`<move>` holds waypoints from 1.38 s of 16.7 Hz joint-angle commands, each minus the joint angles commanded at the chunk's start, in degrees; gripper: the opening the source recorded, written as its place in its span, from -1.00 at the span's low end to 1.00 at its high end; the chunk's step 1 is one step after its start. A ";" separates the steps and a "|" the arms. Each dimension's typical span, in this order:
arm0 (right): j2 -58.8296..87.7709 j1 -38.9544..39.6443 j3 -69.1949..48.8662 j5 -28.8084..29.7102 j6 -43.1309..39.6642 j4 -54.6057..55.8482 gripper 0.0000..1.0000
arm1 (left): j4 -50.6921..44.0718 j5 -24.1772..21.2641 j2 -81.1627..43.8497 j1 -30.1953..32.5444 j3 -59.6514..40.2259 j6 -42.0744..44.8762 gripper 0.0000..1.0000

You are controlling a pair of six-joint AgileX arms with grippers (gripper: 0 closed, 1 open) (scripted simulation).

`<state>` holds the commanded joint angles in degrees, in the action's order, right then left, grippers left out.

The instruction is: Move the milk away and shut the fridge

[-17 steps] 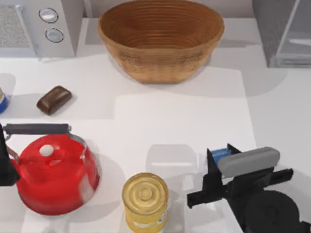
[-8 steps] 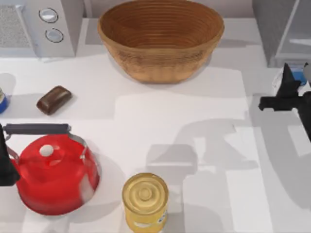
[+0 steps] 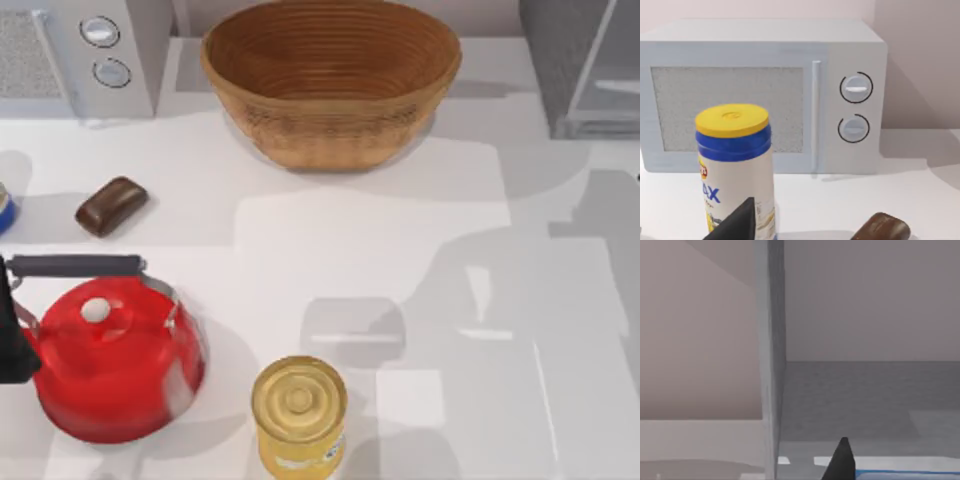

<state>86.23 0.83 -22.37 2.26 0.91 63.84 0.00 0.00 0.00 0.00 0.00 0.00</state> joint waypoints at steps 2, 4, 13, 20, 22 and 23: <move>0.00 0.00 0.00 0.00 0.00 0.00 -1.00 | 0.00 0.00 0.00 0.00 0.00 0.00 1.00; 0.25 0.17 -0.01 0.12 0.11 0.09 -1.00 | 0.00 0.00 0.00 0.00 0.00 0.00 1.00; 16.98 -3.91 -23.38 -6.35 -1.26 -8.79 -1.00 | 0.00 0.00 0.00 0.00 0.00 0.00 1.00; 35.83 -10.09 -47.09 -11.75 -2.15 -21.08 -1.00 | 0.00 0.00 0.00 0.00 0.00 0.00 1.00; 38.92 -11.54 -50.83 -12.35 -2.34 -23.60 -1.00 | 0.00 0.00 0.00 0.00 0.00 0.00 1.00; 39.77 -12.02 -51.88 -12.50 -2.41 -24.39 -1.00 | 0.00 0.00 0.00 0.00 0.00 0.00 1.00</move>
<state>126.00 -11.19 -74.25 -10.24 -1.50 39.44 0.00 0.00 0.00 0.00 0.00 0.00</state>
